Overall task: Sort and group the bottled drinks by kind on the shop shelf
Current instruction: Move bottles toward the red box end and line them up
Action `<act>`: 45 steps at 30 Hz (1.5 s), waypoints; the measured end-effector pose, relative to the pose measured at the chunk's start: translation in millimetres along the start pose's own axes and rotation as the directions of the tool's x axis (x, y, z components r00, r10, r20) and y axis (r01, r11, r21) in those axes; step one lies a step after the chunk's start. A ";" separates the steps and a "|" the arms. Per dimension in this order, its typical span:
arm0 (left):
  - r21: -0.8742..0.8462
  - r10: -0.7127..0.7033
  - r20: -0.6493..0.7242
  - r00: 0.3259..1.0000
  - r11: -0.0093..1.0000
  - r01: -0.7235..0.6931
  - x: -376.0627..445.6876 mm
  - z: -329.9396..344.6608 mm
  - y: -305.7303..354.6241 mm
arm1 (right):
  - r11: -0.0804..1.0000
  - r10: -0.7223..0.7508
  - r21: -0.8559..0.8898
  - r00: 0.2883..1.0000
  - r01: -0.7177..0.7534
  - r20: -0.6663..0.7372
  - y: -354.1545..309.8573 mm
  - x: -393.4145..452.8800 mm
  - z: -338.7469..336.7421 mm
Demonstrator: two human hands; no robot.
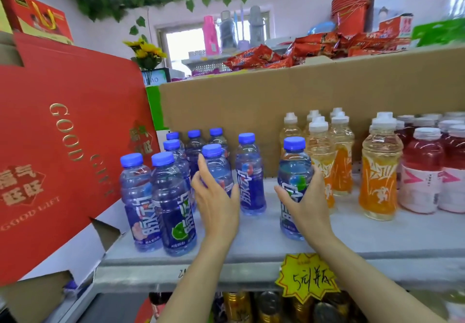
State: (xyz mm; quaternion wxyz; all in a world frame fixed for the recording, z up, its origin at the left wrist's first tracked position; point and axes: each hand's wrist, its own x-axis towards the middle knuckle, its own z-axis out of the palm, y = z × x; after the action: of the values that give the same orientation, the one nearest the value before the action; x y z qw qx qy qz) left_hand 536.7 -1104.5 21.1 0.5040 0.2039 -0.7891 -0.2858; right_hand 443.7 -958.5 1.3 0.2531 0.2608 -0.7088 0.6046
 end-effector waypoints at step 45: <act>0.285 0.181 0.767 0.615 0.763 -0.580 158.6 19.8 75.6 | 0.927 -0.370 -0.084 0.928 0.366 -0.036 -58.7 9.1 44.2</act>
State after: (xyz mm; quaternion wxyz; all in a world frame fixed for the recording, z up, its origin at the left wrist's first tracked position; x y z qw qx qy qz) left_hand 451.3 -1139.5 171.9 0.1440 0.0250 -0.9893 -0.0034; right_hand 474.7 -1010.6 43.8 0.3898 0.3639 -0.6630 0.5255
